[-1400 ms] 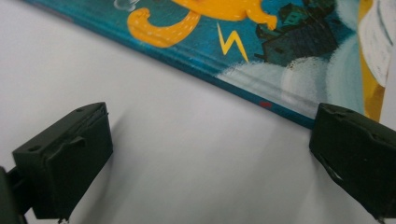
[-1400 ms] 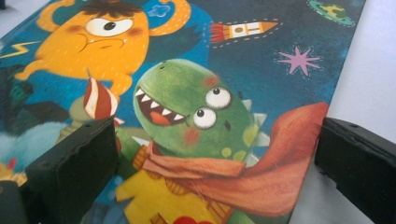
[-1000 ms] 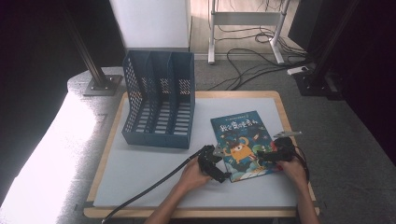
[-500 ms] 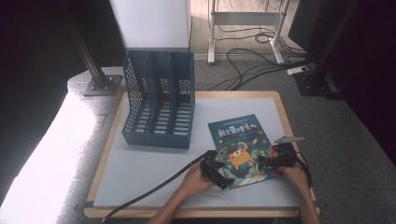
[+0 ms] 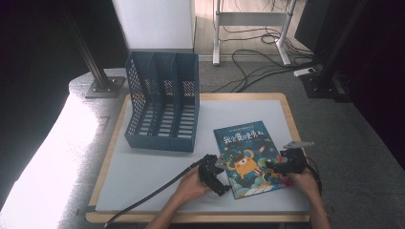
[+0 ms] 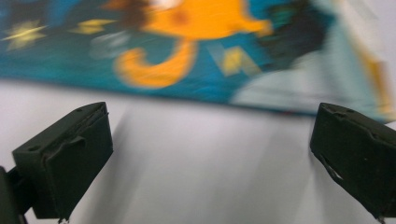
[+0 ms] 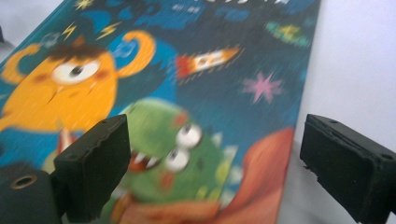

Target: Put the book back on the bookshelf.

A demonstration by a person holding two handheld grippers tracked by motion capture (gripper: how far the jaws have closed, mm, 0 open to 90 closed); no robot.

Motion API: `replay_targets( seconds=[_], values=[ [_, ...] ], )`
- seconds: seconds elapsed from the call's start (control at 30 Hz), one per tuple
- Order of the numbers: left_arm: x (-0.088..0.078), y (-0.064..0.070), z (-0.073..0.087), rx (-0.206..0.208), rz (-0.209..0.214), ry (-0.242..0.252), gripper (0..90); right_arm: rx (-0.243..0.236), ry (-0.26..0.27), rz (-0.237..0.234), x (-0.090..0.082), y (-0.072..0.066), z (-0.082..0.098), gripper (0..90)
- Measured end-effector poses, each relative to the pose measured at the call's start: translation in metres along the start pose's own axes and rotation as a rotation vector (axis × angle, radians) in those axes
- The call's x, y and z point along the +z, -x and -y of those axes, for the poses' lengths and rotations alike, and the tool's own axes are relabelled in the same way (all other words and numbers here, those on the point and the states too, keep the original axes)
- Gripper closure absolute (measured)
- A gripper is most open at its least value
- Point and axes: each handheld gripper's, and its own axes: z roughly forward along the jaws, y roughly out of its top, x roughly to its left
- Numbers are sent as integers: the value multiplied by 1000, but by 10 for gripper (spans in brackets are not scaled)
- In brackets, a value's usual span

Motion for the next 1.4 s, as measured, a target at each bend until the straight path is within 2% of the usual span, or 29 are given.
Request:
replay_targets(
  seconds=[0.1,0.2,0.33,0.4,0.5,0.6,0.67,0.73,0.8,0.83,0.9,1.07,1.13,1.17,1.2,1.4],
  values=[
    [4,-5,0,-5,-15,19,0,5,-16,-21,10,3,-9,72],
    [8,-2,0,-14,-23,49,0,-13,-39,-6,17,2,-13,53],
    [9,2,-1,-17,-24,53,0,14,-12,-29,21,5,-15,54],
    [10,6,-1,-19,-27,53,0,8,-15,-37,25,5,-20,54],
    [11,12,-3,-12,-26,53,0,-7,-26,-31,33,3,-28,53],
    [12,19,-3,-14,-57,63,0,-31,-53,-12,43,-1,-38,34],
    [12,20,-4,-22,-64,62,0,-56,-69,4,48,-4,-42,20],
    [12,19,-3,-28,-62,62,0,-55,-73,4,50,-4,-44,18],
    [12,16,-3,-60,-59,62,0,-53,-53,-9,48,-1,-41,63],
    [11,14,-2,-70,-55,61,0,-33,-39,-15,46,2,-40,93],
    [11,12,-2,-67,-56,60,0,6,-15,-37,40,8,-36,100],
    [11,12,-2,-65,-58,60,0,2,-10,-33,22,10,-18,121],
    [11,12,-2,-65,-58,61,0,8,1,-59,17,10,-12,129],
    [11,13,-2,-65,-59,61,0,34,4,-93,14,10,-10,129],
    [11,13,-2,-65,-59,61,0,51,4,-103,13,10,-10,135],
    [11,12,-2,-69,-54,64,0,76,-10,-148,9,16,-10,136]
  ],
)
